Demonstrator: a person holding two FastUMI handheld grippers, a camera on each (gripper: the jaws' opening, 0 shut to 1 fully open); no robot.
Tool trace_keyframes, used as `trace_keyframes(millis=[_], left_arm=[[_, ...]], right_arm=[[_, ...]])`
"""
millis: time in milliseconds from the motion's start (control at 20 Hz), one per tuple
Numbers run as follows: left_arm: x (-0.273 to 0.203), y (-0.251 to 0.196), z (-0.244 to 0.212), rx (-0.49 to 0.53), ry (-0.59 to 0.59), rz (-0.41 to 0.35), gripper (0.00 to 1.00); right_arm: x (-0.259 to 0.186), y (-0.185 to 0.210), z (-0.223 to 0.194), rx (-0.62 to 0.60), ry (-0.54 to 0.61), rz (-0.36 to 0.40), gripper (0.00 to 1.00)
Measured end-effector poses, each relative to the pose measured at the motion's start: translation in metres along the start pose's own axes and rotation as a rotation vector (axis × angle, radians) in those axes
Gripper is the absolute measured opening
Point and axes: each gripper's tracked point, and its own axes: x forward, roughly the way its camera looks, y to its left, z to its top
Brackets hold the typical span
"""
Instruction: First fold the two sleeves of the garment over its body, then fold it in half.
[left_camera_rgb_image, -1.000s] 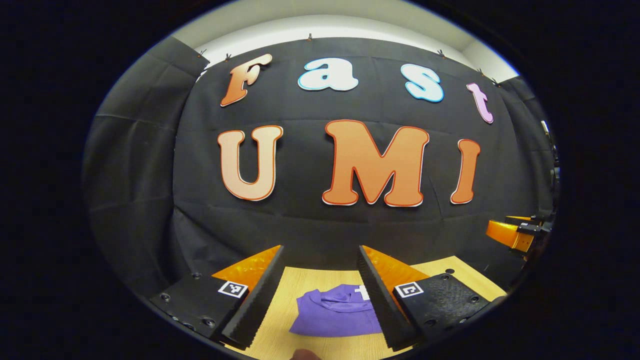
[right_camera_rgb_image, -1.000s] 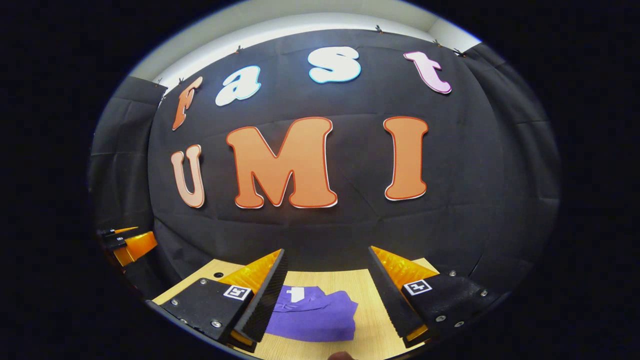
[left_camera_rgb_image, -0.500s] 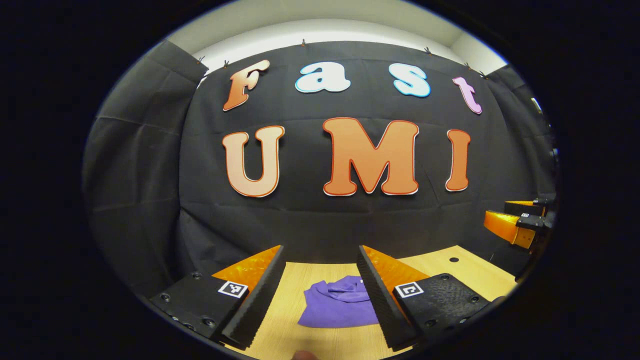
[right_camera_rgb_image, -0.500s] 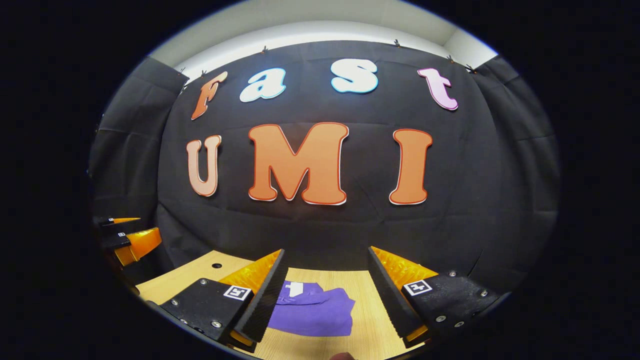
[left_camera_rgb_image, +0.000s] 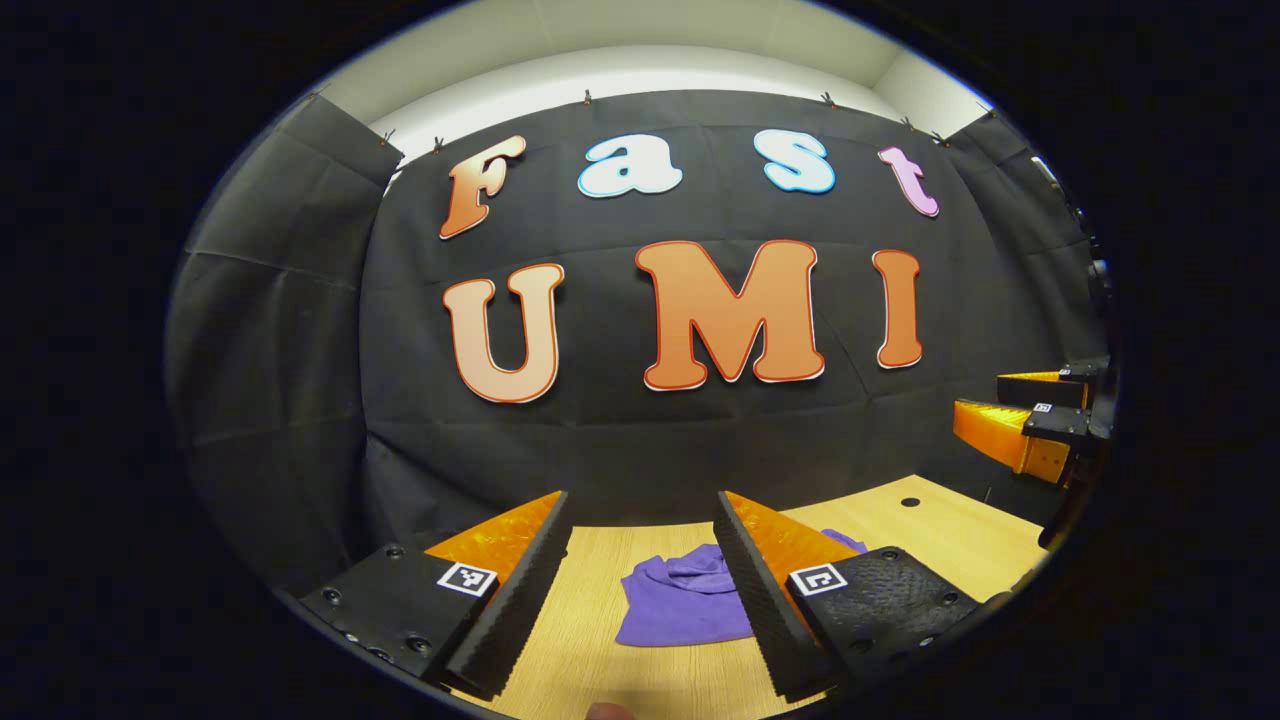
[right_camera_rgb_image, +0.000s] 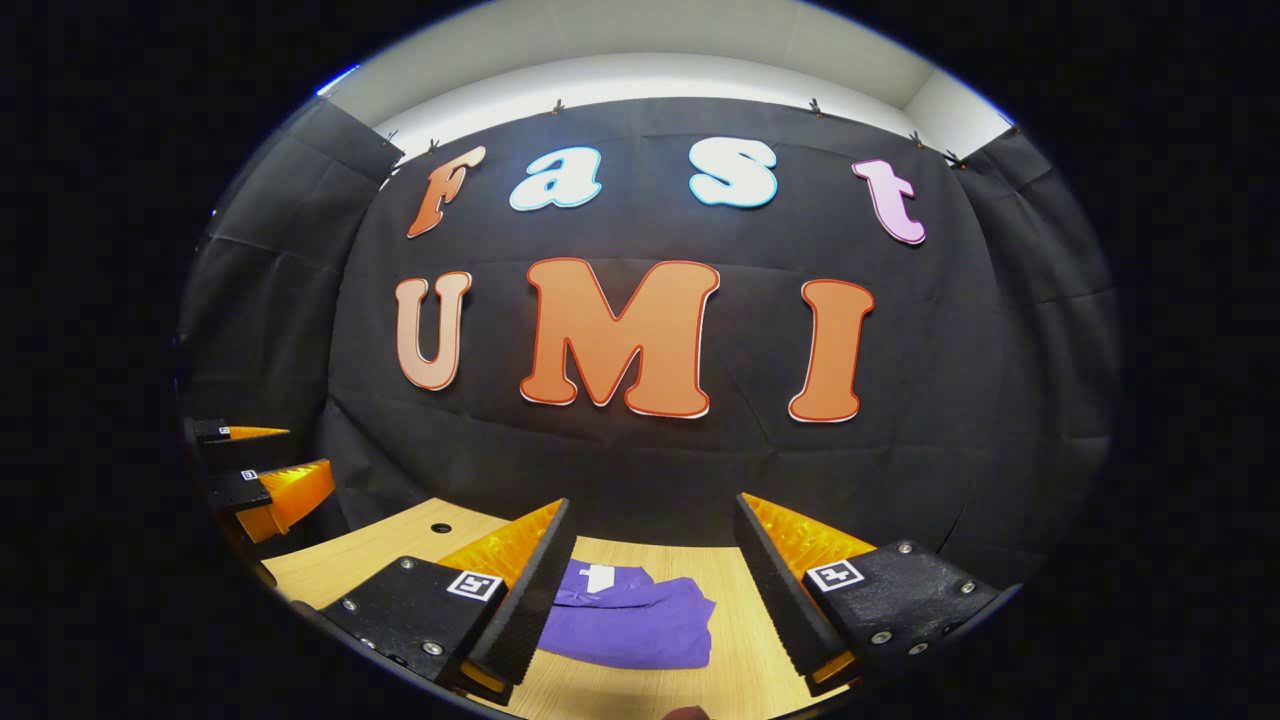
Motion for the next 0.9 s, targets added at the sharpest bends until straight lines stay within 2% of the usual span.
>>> trace_keyframes(millis=[50, 450, 500, 900], left_arm=[[-0.003, 0.003, 0.001, -0.004, -0.005, -0.003, 0.93], [-0.009, 0.032, -0.008, -0.03, -0.005, -0.029, 0.91], [-0.008, 0.035, -0.011, -0.031, -0.005, -0.034, 0.91], [-0.011, 0.042, -0.006, -0.036, 0.005, -0.037, 0.91]], right_arm=[[-0.003, 0.002, 0.0, -0.002, -0.001, -0.002, 0.95], [-0.028, 0.028, 0.005, -0.049, -0.004, -0.027, 0.94], [-0.04, 0.018, 0.013, -0.052, -0.002, -0.034, 0.94], [-0.058, 0.023, 0.032, -0.06, -0.017, -0.029, 0.95]])
